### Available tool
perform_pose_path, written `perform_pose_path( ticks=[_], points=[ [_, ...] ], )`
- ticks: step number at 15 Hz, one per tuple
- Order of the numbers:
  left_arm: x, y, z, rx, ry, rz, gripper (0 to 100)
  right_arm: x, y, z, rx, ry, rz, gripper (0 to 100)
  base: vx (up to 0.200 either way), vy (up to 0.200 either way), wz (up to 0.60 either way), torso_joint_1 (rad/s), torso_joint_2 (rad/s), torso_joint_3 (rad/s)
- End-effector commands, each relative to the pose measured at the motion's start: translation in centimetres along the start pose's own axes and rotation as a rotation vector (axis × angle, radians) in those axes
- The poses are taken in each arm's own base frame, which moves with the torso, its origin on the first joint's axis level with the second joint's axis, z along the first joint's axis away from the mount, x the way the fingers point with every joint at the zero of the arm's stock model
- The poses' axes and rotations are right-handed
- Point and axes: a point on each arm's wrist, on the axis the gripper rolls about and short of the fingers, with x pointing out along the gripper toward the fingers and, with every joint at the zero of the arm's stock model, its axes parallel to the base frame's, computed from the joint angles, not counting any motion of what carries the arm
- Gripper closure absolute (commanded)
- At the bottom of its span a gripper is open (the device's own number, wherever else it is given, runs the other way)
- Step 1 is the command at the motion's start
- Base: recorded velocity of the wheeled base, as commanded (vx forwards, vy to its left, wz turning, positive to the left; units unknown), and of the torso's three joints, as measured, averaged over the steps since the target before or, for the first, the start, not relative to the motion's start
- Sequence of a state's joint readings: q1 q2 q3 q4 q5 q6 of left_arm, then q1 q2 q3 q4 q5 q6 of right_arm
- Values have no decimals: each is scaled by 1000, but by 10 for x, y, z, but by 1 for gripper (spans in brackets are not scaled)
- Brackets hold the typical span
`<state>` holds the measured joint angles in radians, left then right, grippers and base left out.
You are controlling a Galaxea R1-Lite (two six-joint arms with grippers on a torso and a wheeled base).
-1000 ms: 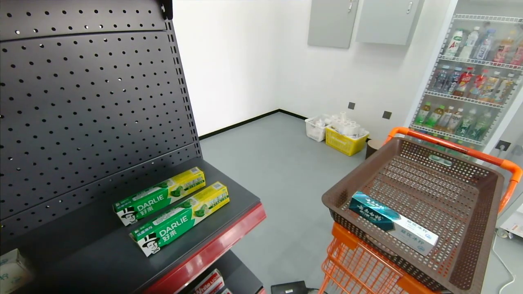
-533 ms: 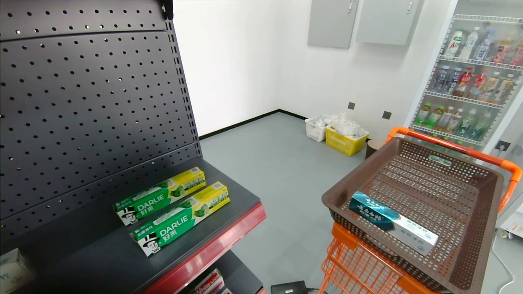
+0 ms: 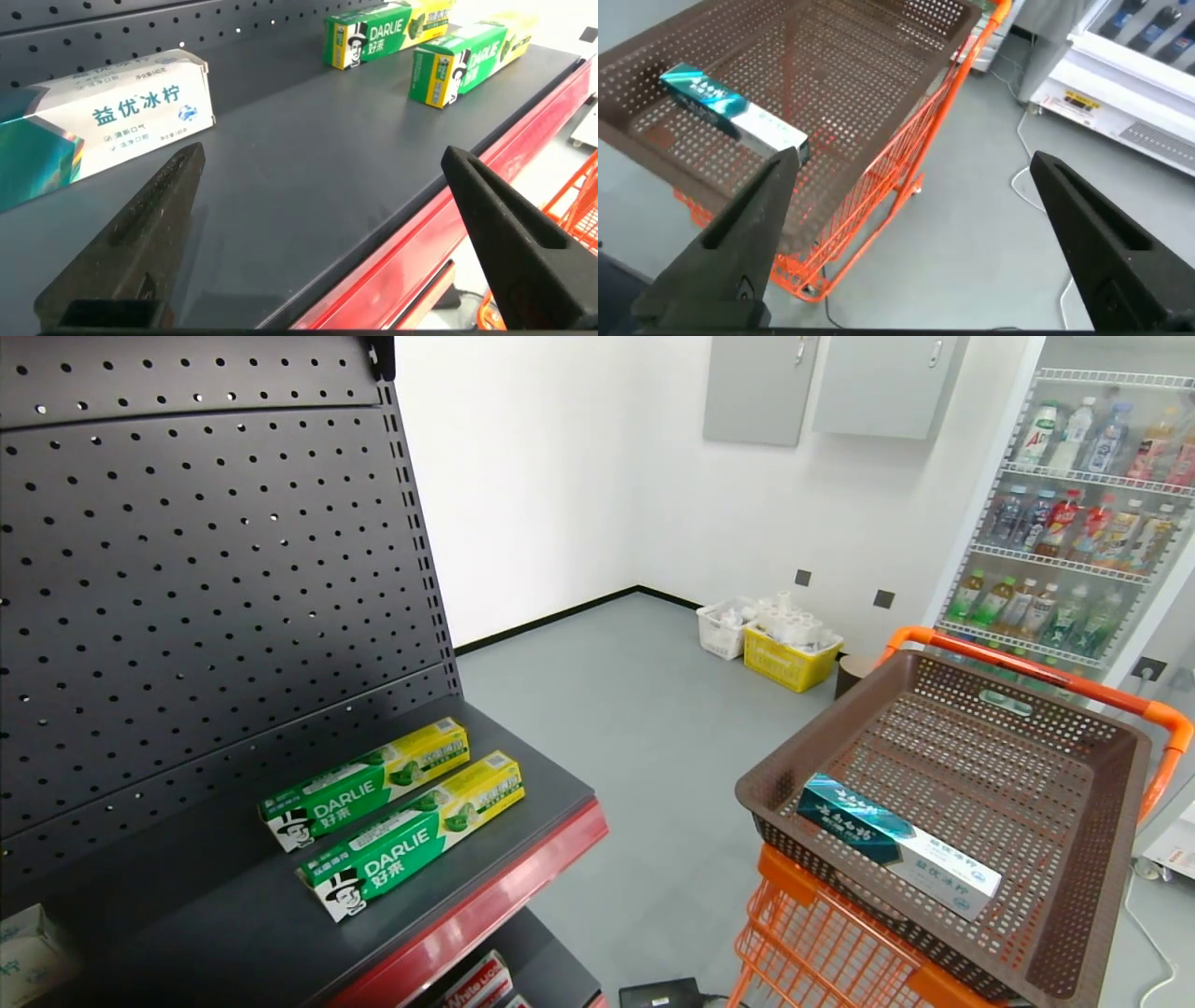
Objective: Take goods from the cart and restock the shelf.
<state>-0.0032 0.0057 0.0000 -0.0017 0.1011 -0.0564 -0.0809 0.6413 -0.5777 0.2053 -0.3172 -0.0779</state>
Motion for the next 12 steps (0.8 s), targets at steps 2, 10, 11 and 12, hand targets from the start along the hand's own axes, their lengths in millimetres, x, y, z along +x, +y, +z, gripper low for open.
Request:
perform_pose_path(
  ticks=[2, 10, 11, 12],
  points=[
    [0, 0, 0, 0, 1, 0, 0, 59, 11, 49, -64, 121, -11, 0, 0, 0, 0, 0, 0, 0],
    [0, 0, 0, 0, 1, 0, 0, 133, 1, 62, -301, 227, 405, 0, 0, 0, 0, 0, 0, 0],
    [0, 0, 0, 0, 0, 2, 0, 142, 11, 67, -321, 223, 461, 0, 0, 0, 0, 0, 0, 0],
    [0, 0, 0, 0, 1, 0, 0, 148, 16, 66, -331, 230, 490, 0, 0, 0, 0, 0, 0, 0]
  ],
)
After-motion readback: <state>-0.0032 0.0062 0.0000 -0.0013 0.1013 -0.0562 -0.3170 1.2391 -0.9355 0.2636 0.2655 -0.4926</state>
